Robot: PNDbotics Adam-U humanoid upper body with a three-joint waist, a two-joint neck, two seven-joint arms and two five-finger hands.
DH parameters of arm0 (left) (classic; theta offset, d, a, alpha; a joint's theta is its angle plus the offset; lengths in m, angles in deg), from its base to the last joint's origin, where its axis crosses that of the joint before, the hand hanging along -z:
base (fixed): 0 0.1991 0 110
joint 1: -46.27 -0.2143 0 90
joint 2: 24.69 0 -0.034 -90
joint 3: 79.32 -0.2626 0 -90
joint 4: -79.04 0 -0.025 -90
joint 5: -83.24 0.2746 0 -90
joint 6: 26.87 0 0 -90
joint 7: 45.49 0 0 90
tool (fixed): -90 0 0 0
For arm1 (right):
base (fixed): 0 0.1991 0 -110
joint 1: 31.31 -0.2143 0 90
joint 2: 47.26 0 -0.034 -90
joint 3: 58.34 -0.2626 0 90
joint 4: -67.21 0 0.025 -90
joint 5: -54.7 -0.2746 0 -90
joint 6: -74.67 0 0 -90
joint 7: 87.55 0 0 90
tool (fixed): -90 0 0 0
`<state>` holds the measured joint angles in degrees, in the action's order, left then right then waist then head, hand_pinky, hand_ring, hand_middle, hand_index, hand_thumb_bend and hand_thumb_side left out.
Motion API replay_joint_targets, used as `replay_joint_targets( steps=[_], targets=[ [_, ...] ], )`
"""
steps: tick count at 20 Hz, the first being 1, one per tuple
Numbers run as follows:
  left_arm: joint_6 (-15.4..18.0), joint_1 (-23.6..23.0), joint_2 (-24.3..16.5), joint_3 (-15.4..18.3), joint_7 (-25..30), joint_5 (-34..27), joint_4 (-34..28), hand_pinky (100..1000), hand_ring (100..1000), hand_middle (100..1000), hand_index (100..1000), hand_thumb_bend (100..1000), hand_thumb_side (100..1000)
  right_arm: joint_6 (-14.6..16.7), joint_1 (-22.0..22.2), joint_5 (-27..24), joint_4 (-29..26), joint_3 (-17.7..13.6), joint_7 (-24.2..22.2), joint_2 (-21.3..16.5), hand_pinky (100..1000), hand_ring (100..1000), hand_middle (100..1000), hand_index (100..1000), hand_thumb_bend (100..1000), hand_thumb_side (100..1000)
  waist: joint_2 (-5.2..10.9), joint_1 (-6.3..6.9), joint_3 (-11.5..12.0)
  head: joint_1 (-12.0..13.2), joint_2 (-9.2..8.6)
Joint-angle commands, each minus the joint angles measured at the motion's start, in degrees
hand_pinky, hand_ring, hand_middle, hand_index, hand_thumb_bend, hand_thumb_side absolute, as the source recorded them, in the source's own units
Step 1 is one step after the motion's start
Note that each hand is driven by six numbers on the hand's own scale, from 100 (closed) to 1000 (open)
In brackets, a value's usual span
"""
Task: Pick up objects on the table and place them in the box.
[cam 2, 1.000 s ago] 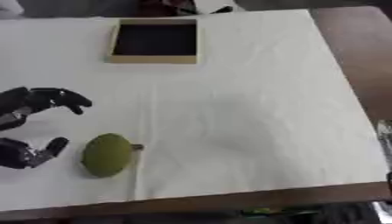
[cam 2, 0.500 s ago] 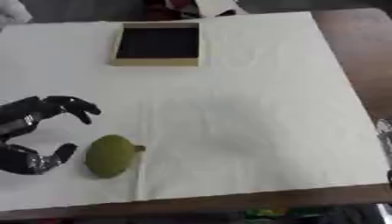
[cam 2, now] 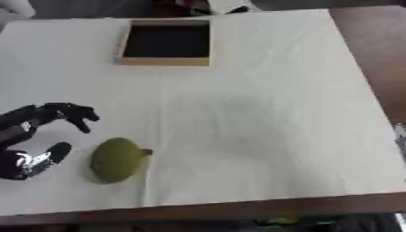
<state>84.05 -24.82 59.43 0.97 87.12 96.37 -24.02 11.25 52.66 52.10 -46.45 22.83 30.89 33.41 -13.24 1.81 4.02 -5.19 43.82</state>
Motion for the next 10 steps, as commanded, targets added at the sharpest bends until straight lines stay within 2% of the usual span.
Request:
replay_joint_targets(
  steps=[1,7,10],
  targets=[
    [5.8,1.5,0.6,1.1,7.2,0.4,-2.2,921,751,840,991,100,816,0.1,-0.3,0.6,-0.9,-0.5,0.2,-1.6,753,672,589,738,100,426,0.25,-0.26,0.2,0.0,0.29],
    [5.4,2.5,3.4,-0.2,9.3,1.5,-2.6,923,752,839,989,100,733,0.2,-0.1,0.9,-0.9,-0.5,0.3,-1.6,754,672,589,738,100,425,-0.09,-0.37,0.2,0.5,0.29],
    [4.9,2.7,4.3,-0.5,9.4,2.4,-2.1,926,755,839,989,100,778,0.2,-0.1,0.9,-0.9,-0.5,0.4,-1.5,754,672,589,738,100,425,-0.03,-0.4,0.1,0.4,0.29]
  ],
)
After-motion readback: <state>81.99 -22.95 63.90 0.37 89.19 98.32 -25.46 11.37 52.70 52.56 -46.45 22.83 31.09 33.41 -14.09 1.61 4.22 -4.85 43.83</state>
